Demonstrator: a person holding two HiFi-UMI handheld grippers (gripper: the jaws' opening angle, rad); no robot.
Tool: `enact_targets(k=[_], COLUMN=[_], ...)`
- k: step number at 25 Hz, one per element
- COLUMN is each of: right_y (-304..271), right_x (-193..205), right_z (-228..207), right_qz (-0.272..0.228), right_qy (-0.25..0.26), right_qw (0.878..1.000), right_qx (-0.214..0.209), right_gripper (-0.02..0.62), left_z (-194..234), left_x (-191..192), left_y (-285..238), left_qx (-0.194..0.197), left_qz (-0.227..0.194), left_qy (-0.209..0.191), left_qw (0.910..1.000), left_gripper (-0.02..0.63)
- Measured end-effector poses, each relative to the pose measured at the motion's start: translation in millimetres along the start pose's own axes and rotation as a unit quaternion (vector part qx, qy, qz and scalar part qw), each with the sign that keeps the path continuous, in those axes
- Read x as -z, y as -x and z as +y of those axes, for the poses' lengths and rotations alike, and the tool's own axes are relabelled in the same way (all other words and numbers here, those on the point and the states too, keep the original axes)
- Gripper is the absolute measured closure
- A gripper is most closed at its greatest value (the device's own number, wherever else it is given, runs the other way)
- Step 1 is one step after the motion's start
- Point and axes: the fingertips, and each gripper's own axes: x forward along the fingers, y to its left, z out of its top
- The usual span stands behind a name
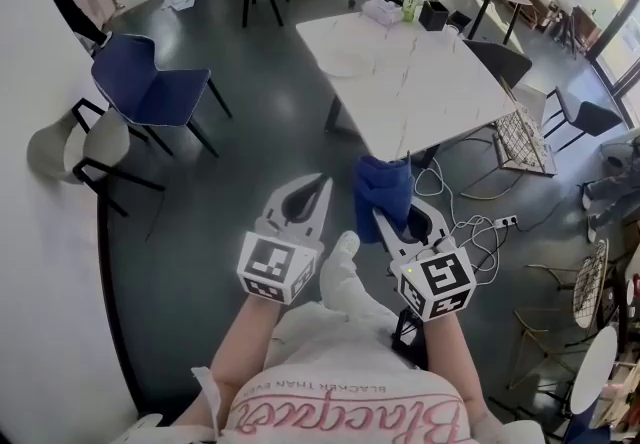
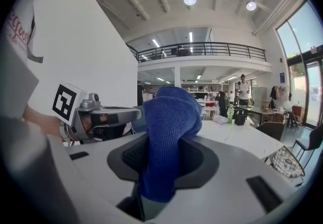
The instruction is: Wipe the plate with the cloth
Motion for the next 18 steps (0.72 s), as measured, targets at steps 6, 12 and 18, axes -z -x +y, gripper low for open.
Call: enact_targets(k=[6, 12, 18], right_y=[-53, -107, -160], right_x=[-10, -25, -42], right_z=[-31, -65, -109], right_qz=[0.002, 0.003, 0.000], right_qy=[0.005, 0.006, -0.002], right_qw=[1.000, 1.000, 1.000], right_qx=[-0.006, -0.021, -0.025], right_gripper=[0.472, 0.472, 0.472], left_z=[38, 79, 120], left_x=[6, 5, -2], left_y=[-38, -86, -146], left_qx=[-0.011, -0.024, -0.027], left_qz=[0.001, 0.007, 0.014], left_qy=[0.010, 0.016, 0.017], left_qw=[0.9999, 0.9996, 0.9994], left_gripper=[0.604, 0.604, 0.604])
